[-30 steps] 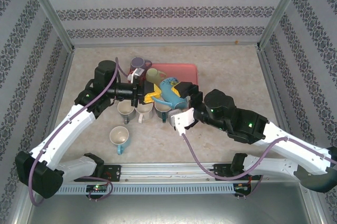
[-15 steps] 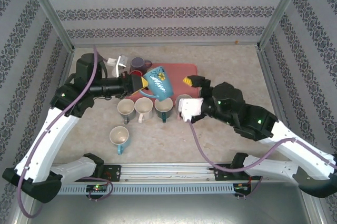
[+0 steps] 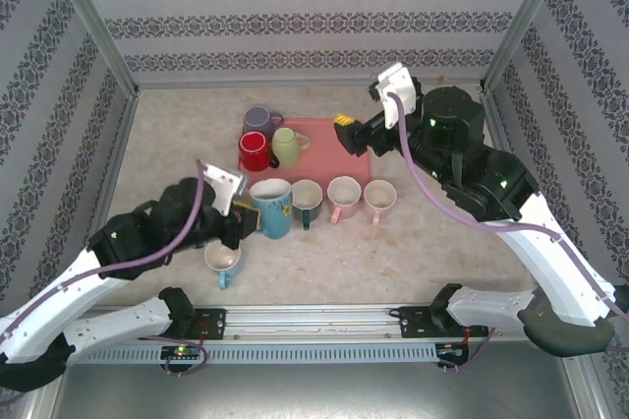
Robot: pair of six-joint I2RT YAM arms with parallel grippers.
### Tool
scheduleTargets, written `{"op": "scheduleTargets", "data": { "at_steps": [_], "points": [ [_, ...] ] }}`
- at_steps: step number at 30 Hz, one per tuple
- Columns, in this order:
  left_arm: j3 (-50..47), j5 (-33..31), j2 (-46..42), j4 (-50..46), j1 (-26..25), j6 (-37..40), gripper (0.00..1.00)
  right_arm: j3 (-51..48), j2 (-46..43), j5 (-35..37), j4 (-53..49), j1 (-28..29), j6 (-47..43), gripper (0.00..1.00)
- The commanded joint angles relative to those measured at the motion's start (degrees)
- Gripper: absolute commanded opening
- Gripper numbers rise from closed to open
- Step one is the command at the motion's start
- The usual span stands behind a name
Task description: Turn the mug right side up
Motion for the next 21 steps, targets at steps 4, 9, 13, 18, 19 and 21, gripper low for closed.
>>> {"op": "scheduleTargets", "data": {
  "at_steps": [4,9,13,18,19,21],
  "points": [
    [-5.6,-21.8,2.1,10.6,-15.6,3.6,0.00,1.0,0.9,-3.0,-0.3,-0.7,7.2,0.98],
    [-12.7,-23.3,1.2,14.9,-17.4,-1.2,0.00,-0.5,1.0,-2.8,-1.0,-0.8,9.9,0.98],
    [-16.1,-22.0,3.0,16.1,-17.6,-4.2,0.00,-2.9,0.5,-1.8,-1.0,-0.7,12.5,0.98],
    [-19.9,-18.2,2.8,18.3,-17.7,-7.1,0.00,-4.8,0.2,-1.8,-1.2,-0.8,13.8,0.98],
    [-20.5,-17.8,2.7,18.2,-17.7,-7.7,0.00,-5.2,0.2,-2.1,-1.0,-0.8,14.0,0.98],
    [-21.9,-17.8,2.1,17.6,-17.8,-8.6,0.00,-6.0,0.1,-2.8,-0.6,-0.7,14.2,0.98]
  ]
}}
